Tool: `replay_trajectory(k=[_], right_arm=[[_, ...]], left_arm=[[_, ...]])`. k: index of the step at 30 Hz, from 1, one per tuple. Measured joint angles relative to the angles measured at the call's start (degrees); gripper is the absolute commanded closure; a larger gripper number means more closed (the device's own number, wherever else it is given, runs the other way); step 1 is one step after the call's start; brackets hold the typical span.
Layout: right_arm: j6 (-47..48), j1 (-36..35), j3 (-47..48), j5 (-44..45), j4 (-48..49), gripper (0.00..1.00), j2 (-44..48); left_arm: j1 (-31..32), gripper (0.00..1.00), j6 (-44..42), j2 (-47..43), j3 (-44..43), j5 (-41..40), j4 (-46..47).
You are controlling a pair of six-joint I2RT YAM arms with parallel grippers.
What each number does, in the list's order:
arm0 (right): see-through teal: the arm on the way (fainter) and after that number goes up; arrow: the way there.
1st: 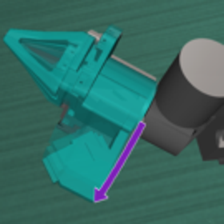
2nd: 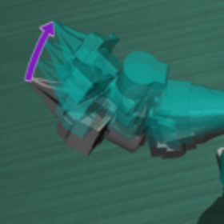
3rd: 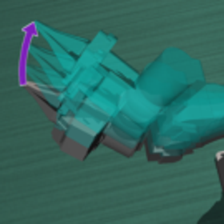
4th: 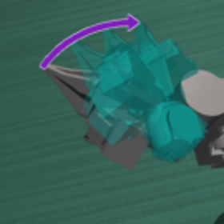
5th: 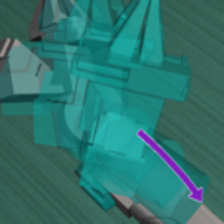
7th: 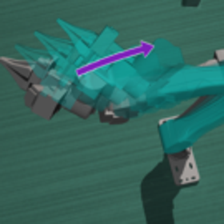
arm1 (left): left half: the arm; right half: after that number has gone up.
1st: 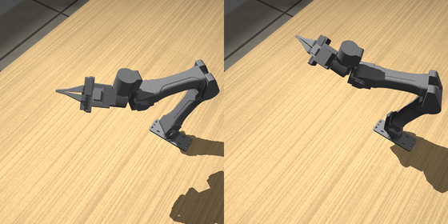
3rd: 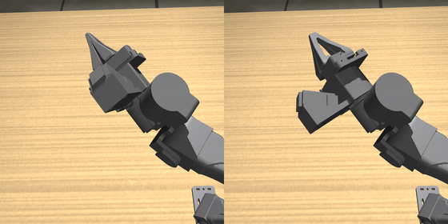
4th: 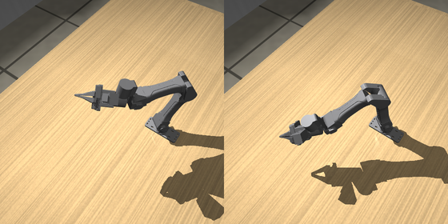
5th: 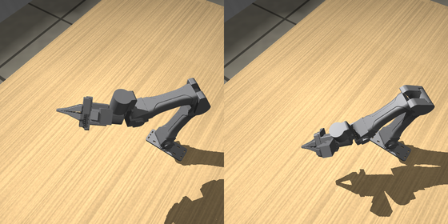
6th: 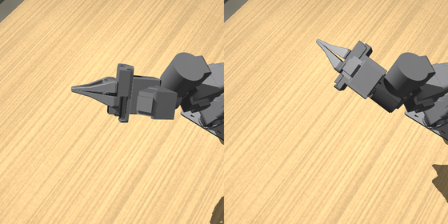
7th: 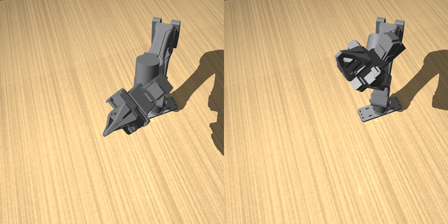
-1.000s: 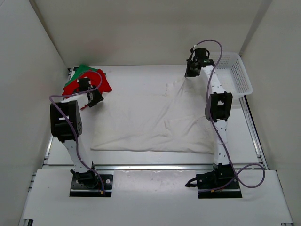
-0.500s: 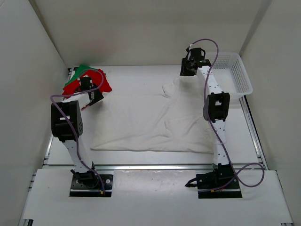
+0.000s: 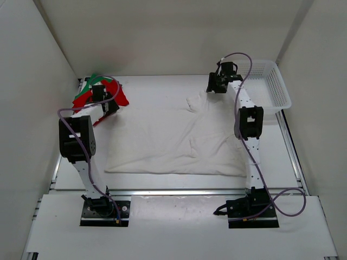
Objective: Fold and stack the t-shirts
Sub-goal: Grap the side of the flattened tshirt furthest away from the robot with both arms
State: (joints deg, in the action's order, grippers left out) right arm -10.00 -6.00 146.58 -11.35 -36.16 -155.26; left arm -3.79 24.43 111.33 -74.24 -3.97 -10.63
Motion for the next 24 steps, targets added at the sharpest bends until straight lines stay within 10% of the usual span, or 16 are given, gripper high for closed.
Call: replay_trajectory(k=[16,19,24], right_arm=[[-3.6,-0.3,0.2,-3.3,-1.0,0.99,-0.8],[-4.4,0.1,0.3,-3.3,-0.4,0.64,-0.8],[-4.0,0.3,0.3,-2.6,0.3,0.59,-0.8]], left_arm=[[1.6,0.4,2.0,-11.3,13.2,3.0,1.5],[4.1,0.4,2.3,-13.3,12.4,3.1,2.2],[4.7,0.41,2.3,-11.1,7.7,3.5,1.9]])
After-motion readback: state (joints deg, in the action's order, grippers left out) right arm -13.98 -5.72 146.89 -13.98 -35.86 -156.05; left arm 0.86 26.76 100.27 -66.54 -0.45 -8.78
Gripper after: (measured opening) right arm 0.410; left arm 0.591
